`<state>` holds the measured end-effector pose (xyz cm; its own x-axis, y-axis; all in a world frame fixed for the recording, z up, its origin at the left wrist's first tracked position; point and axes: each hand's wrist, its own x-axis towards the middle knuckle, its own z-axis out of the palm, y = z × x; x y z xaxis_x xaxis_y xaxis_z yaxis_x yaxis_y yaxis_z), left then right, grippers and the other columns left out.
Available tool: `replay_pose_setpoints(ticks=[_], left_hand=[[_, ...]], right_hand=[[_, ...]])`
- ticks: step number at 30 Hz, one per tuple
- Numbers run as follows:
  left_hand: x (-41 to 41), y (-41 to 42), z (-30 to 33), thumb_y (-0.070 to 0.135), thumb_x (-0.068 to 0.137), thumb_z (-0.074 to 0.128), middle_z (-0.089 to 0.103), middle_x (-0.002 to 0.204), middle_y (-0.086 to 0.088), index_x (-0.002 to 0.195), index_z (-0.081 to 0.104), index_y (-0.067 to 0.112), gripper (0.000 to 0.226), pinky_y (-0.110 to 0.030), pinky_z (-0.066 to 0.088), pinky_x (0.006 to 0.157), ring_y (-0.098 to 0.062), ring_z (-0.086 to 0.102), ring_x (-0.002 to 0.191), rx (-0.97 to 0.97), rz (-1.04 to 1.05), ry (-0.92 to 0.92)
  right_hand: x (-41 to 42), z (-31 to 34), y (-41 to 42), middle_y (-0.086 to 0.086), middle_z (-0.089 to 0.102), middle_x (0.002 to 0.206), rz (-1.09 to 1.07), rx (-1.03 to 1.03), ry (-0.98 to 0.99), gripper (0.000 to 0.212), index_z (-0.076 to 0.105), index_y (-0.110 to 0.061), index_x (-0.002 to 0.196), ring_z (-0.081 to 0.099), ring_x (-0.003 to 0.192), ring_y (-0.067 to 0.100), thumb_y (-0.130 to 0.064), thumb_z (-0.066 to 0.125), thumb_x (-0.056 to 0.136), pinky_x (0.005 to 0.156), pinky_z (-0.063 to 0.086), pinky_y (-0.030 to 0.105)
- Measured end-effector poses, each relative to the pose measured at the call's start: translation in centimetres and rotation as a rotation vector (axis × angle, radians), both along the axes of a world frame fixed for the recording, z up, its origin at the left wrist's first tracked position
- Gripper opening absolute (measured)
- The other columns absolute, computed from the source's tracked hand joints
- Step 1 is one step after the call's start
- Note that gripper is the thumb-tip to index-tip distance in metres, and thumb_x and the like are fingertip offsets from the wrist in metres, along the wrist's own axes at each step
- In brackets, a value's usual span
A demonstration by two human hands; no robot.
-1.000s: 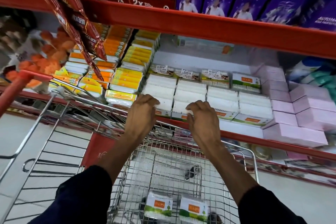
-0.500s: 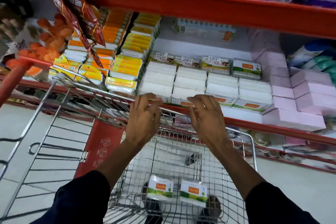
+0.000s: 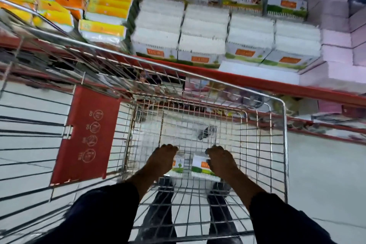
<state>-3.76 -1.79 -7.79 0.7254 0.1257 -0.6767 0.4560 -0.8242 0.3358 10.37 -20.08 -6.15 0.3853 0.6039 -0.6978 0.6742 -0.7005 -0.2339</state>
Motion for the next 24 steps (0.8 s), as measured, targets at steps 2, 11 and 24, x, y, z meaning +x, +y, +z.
replay_pose_setpoints(ticks=[2,11,24], left_hand=[[0.1,0.1,-0.5,-0.003,0.087,0.052,0.051,0.139,-0.021,0.139,0.046,0.005,0.053,-0.046,0.043,0.105,-0.037,0.049,0.128,0.007,-0.005,0.017],[-1.9,1.7,-2.3,-0.011,0.061,0.052,0.07,0.081,-0.019,0.079,0.069,0.003,0.029,-0.033,0.052,0.074,-0.028,0.064,0.082,-0.109,0.058,-0.232],[4.6,1.9,20.6,-0.008,0.07,0.073,0.069,0.099,-0.004,0.1,0.071,0.013,0.037,-0.037,0.061,0.075,-0.022,0.067,0.084,0.225,0.018,-0.639]], right_hand=[[-0.1,-0.6,0.1,0.011,0.054,0.133,0.009,0.005,-0.02,0.038,0.053,-0.015,0.131,0.048,0.124,0.03,-0.021,0.056,0.093,0.099,0.041,0.036],[-0.3,1.4,-0.1,0.009,0.062,0.118,-0.097,0.143,0.006,0.022,0.063,-0.015,0.111,0.055,0.115,0.028,-0.016,0.06,0.089,0.092,0.042,0.034],[5.5,19.5,0.9,-0.001,0.071,0.098,-0.206,0.552,-0.506,0.039,0.071,-0.022,0.094,0.065,0.095,0.025,-0.008,0.084,0.06,0.076,0.054,0.034]])
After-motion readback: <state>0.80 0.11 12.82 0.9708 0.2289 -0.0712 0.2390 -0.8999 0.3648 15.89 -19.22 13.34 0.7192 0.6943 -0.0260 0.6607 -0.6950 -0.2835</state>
